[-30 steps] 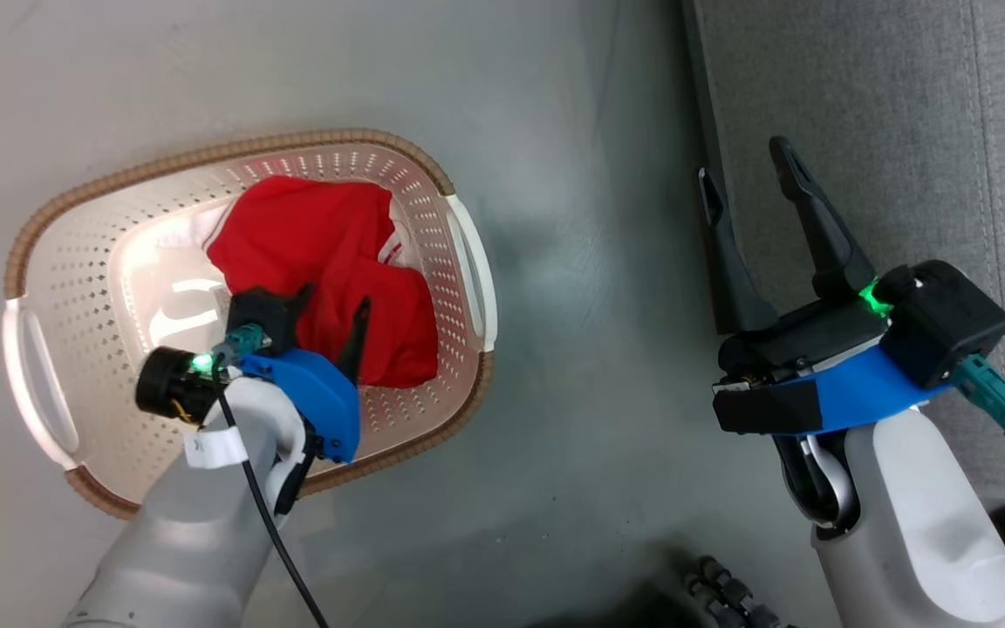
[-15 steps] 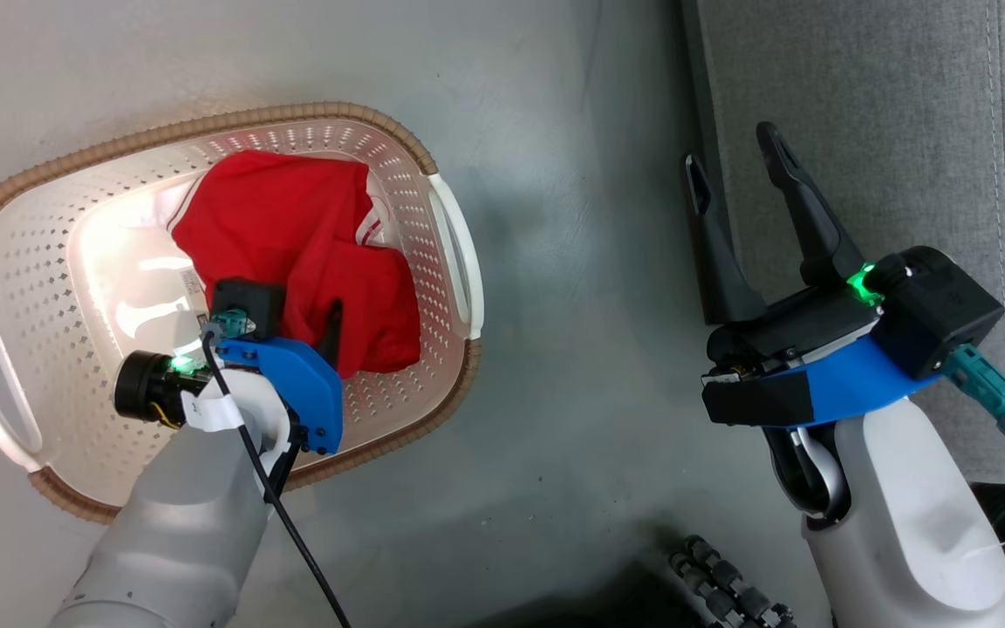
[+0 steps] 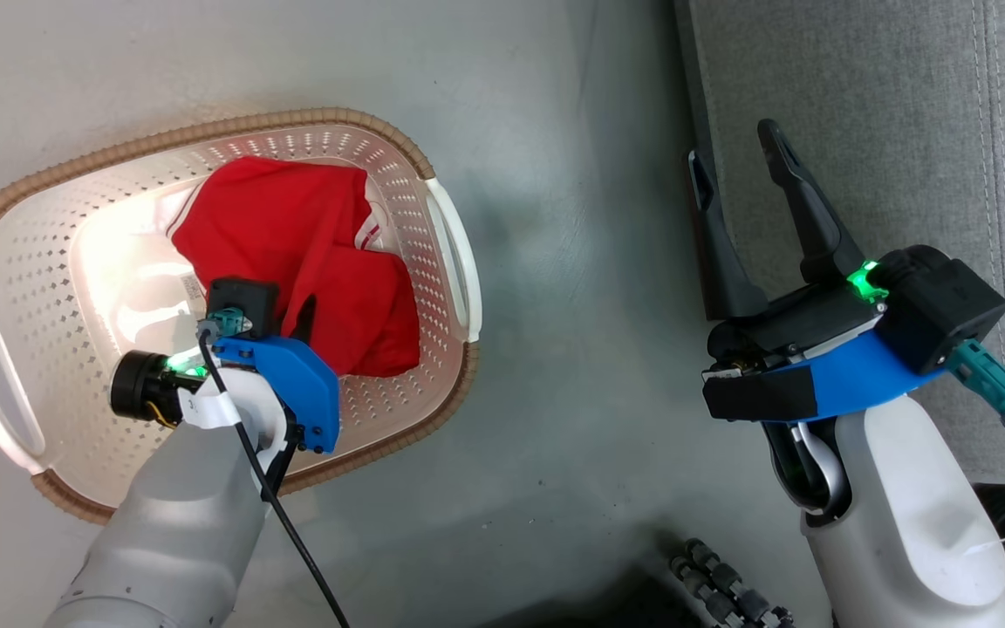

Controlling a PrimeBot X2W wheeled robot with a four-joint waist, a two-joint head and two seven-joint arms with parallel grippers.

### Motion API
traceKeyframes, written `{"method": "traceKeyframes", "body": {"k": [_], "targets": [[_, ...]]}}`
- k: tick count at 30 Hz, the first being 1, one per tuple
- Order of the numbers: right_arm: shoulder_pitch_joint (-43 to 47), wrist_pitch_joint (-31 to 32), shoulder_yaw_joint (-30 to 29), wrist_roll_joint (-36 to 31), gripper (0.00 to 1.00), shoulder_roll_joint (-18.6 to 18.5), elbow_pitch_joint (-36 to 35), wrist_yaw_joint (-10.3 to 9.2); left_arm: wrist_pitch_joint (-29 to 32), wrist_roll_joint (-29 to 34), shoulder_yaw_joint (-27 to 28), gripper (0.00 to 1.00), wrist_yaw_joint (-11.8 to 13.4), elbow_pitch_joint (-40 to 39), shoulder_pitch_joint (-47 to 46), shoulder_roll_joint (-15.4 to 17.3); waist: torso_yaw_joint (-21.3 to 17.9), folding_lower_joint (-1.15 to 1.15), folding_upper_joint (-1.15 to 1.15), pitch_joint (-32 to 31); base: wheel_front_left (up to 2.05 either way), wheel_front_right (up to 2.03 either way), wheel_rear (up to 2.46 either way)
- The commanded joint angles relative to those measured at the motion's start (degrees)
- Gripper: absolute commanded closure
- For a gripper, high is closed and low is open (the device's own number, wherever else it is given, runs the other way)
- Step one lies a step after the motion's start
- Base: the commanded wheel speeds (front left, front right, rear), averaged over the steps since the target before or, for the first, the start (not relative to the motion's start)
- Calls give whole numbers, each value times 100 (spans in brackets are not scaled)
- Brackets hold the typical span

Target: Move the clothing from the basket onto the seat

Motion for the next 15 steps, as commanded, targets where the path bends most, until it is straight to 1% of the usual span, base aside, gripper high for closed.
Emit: {"method": "traceKeyframes", "body": {"k": [1, 10, 15], "targets": [[-104, -31, 2, -45, 0, 22, -24, 1, -33, 0, -8, 100, -9, 8, -105, 19, 17, 0, 0, -6, 0, 0, 0], [-129, -32, 27, -217, 0, 20, 52, 1, -66, -134, -62, 100, -56, 40, 31, -71, 195, 0, 0, -218, 0, 0, 0], [-97, -31, -35, -351, 0, 18, 146, 1, -96, -219, -140, 100, -66, -19, 108, -164, 353, 0, 0, -498, 0, 0, 0]]}}
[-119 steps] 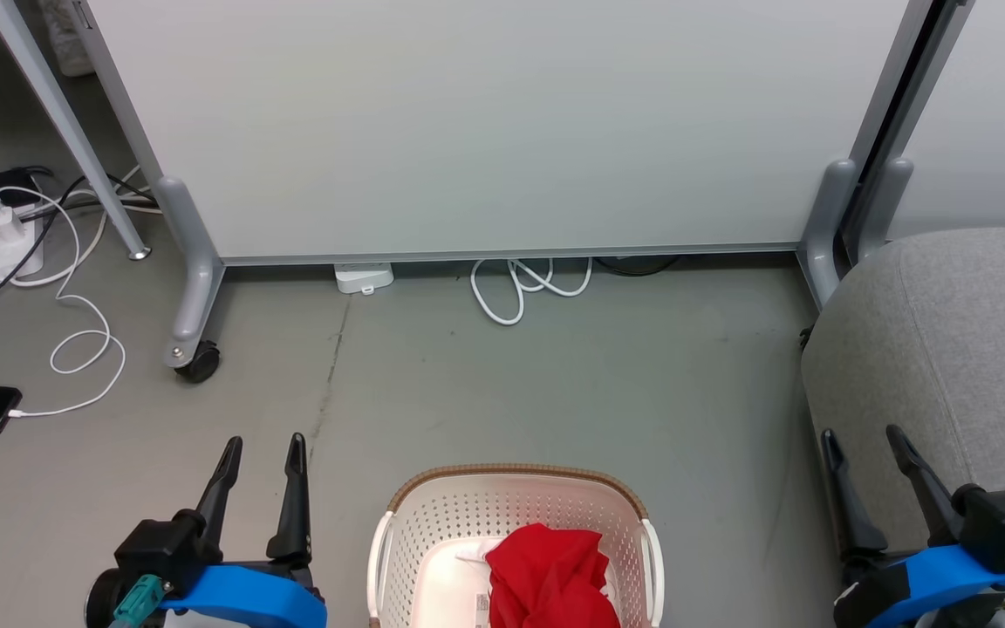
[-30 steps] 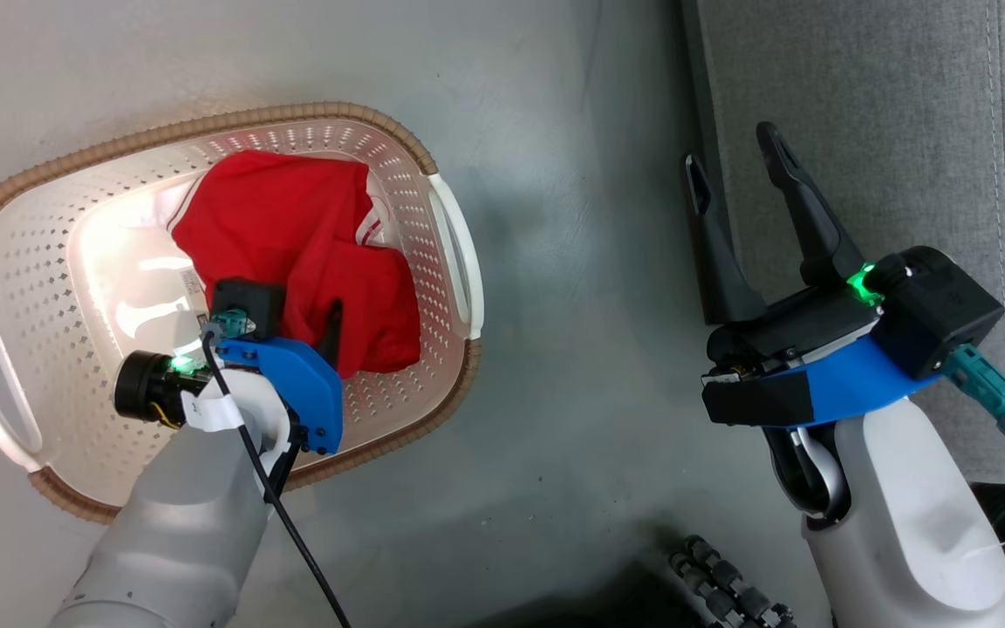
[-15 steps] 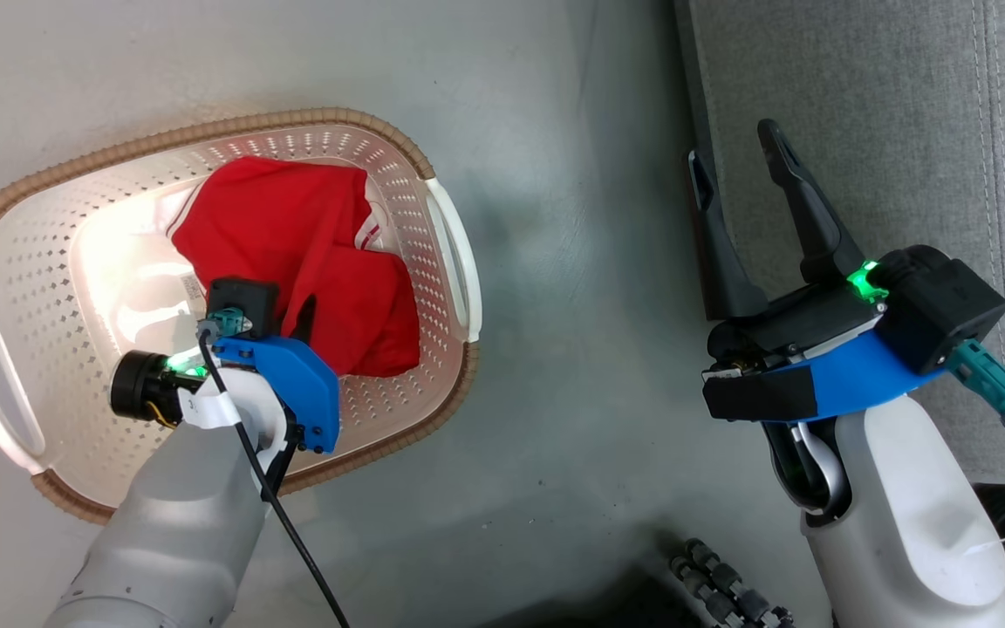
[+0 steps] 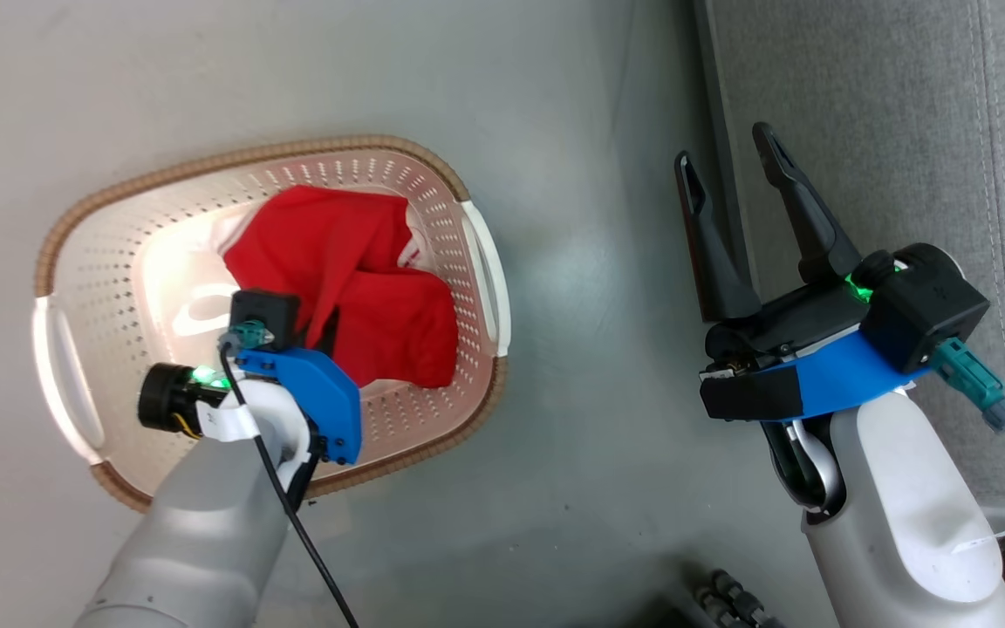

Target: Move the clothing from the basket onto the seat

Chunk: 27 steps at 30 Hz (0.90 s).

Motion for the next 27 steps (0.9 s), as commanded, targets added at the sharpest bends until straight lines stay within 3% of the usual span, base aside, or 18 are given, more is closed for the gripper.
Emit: {"method": "traceKeyframes", "body": {"k": [1, 12, 27], "targets": [[-32, -30, -21, -22, 0, 13, 26, 1, -29, -36, -45, 100, -44, -57, 63, -35, 106, 0, 0, -160, 0, 0, 0], [316, 52, -67, -90, 0, -106, 320, 1, 63, -520, -597, 100, -30, -783, 625, -189, 564, 0, 0, -1353, 0, 0, 0], [1126, 346, -107, 66, 0, -203, 443, 1, -95, -1151, -1611, 100, -31, -1602, 1105, -132, 1044, 0, 0, -3175, 0, 0, 0]]}}
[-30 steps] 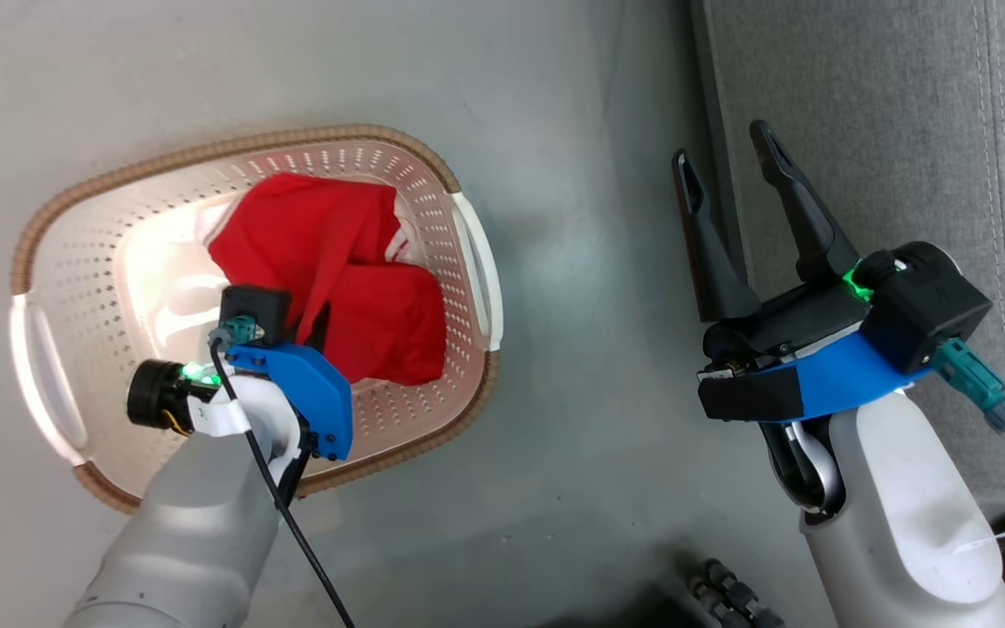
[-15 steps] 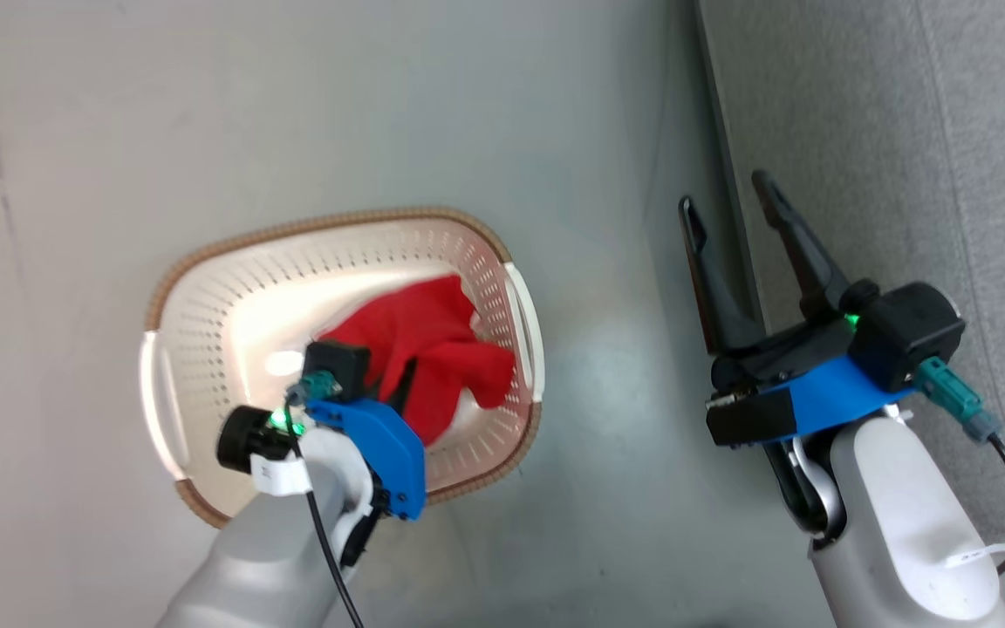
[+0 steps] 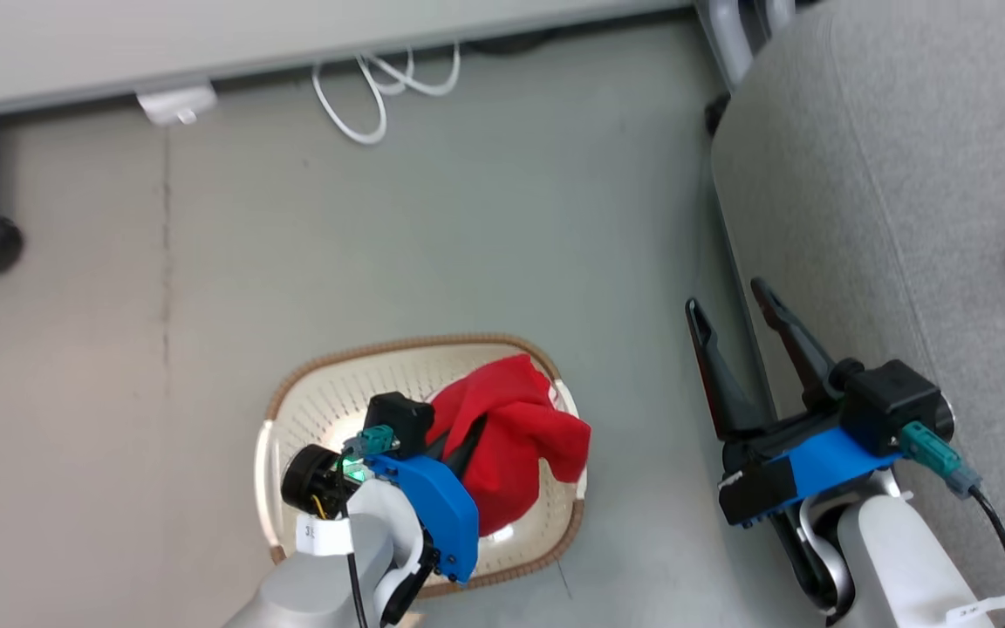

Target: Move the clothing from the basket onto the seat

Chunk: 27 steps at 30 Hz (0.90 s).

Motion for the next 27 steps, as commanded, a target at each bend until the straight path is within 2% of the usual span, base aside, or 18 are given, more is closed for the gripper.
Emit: {"method": "traceKeyframes", "body": {"k": [1, 14, 27], "targets": [[139, 25, -7, 47, 0, -8, -12, 1, -58, -58, -62, 100, -9, -63, 77, 31, 203, 1, 0, -482, 0, 0, 0], [762, 273, -14, 154, 0, 30, -94, 1, -179, -382, -492, 100, -10, -493, -118, 71, 534, 1, 0, -1528, 0, 0, 0], [1089, 418, 98, 189, 0, 65, -197, 1, -196, -448, -570, 100, -9, -777, -722, -27, 793, 1, 0, -1862, 0, 0, 0]]}}
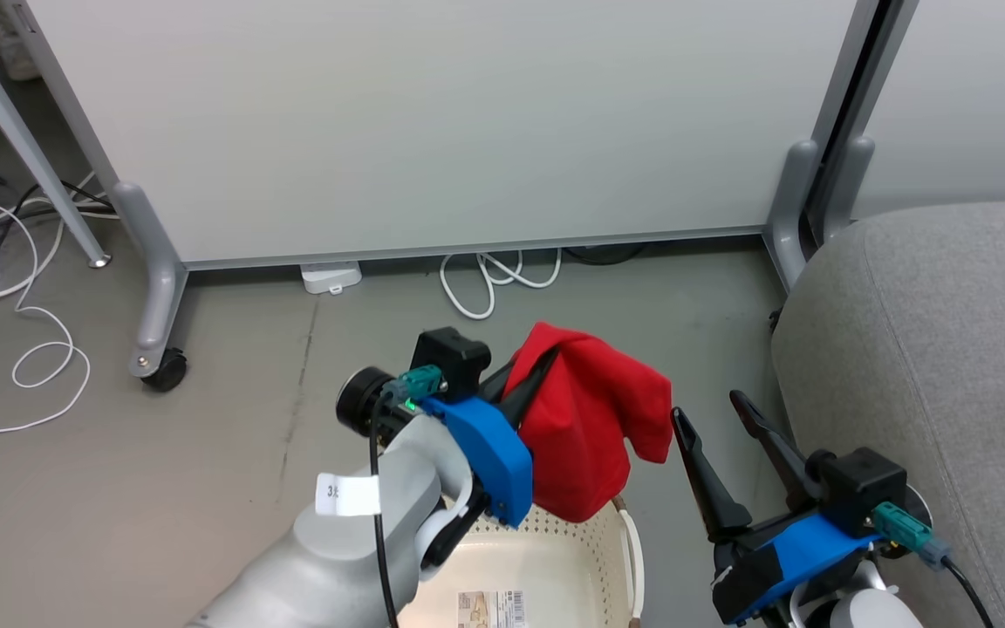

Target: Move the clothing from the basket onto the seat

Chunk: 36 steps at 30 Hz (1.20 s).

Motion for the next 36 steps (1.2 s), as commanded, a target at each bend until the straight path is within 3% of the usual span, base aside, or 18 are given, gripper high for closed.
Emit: {"method": "traceKeyframes", "body": {"k": [1, 13, 27, 36], "targets": [[67, 8, 16, 21, 0, 4, -16, 1, -27, -21, -13, 100, -8, -17, -100, -2, 28, 1, -1, -31, 0, 0, 0], [144, 42, 164, 48, 0, 30, 4, 1, -29, -185, -145, 100, -8, -59, -742, -117, 117, 1, -1, -169, 0, 0, 0], [129, 20, 223, 35, 0, 48, 6, 1, -30, -286, -274, 100, -8, -34, -873, -156, 70, 1, -1, -137, 0, 0, 0], [-291, 142, 711, 65, 0, -74, 368, 1, -30, -354, -329, 100, -8, -38, -830, -159, 48, 1, -1, -77, 0, 0, 0]]}}
